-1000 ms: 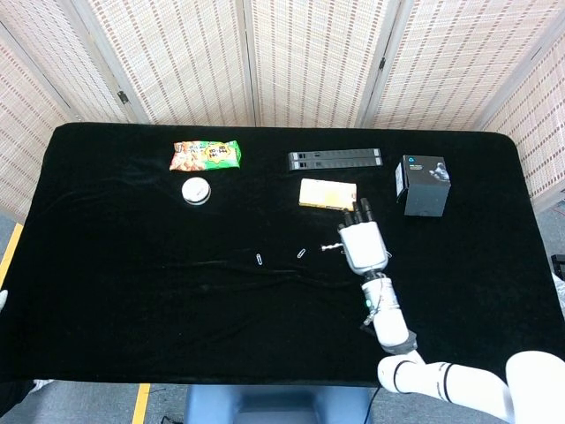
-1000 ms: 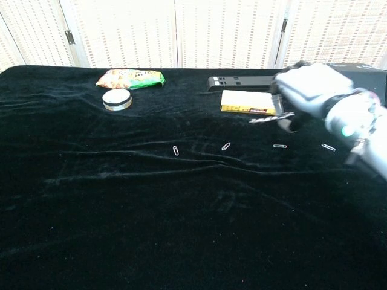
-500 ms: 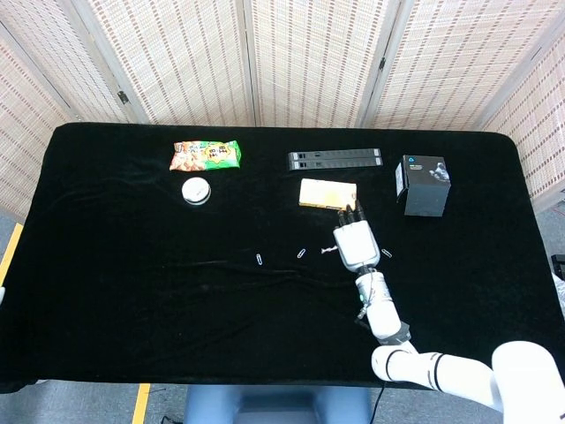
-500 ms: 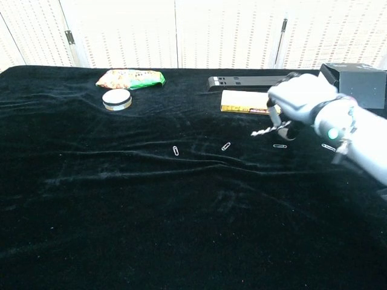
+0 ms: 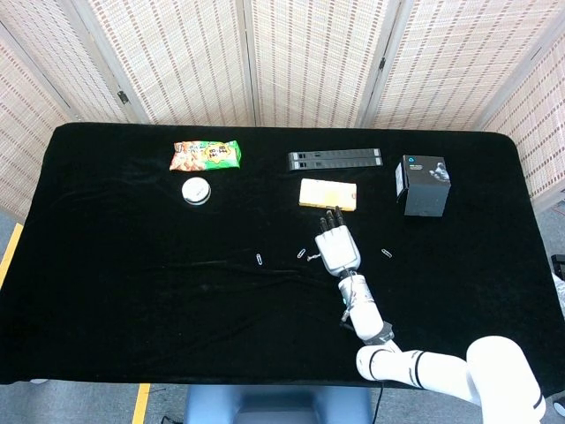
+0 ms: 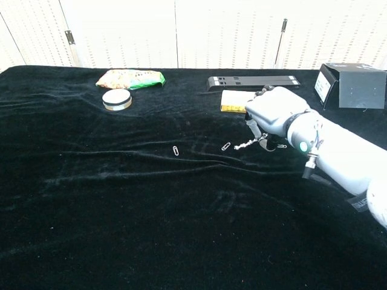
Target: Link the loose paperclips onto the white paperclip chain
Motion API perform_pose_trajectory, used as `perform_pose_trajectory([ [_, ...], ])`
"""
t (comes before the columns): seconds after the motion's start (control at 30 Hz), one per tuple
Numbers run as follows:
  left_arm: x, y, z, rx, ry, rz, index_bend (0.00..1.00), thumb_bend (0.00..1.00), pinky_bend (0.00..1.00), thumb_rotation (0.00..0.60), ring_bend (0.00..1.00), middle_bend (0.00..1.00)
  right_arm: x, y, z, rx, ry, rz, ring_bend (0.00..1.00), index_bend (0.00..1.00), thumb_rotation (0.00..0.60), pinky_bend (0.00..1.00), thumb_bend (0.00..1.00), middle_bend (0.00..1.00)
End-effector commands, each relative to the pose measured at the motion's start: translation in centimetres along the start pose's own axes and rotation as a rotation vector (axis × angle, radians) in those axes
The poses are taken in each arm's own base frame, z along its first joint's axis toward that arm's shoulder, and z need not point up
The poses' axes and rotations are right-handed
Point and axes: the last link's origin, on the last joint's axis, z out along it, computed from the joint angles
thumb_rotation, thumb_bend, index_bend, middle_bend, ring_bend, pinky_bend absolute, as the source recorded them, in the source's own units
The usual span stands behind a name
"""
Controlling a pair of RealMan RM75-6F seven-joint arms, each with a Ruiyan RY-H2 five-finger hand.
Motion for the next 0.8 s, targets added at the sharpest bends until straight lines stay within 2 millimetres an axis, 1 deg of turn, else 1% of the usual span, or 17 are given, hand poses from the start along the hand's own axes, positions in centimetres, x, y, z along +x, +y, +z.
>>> perform_pose_trajectory([
  [0.03,0.0,0.0,0.0,0.0,0.002,-0.001,0.07,0.37,0.0,0.6,0.09,0.25,0.0,-0.3,0.1,0.004,-0.001,-0.002,0.09,0.89,0.6,0.0,0.46,0.21],
  [0.5,0.1,-0.3,0.1,0.007,0.002,-0.006,0.07,0.37,0.0,0.6,0.09,0.25,0.8,-1.2,1.5,0.009,0.022,0.048,0.09,0.89,0.6,0.0,0.46,0.21],
  [0.8,0.1,-0.3,0.1,0.011,0.005,-0.006,0.07,0.37,0.0,0.6,0.09,0.25,0.4,-1.5,2.4,0.003,0.005,0.058,0.09,0.89,0.6,0.0,0.46,0.21],
])
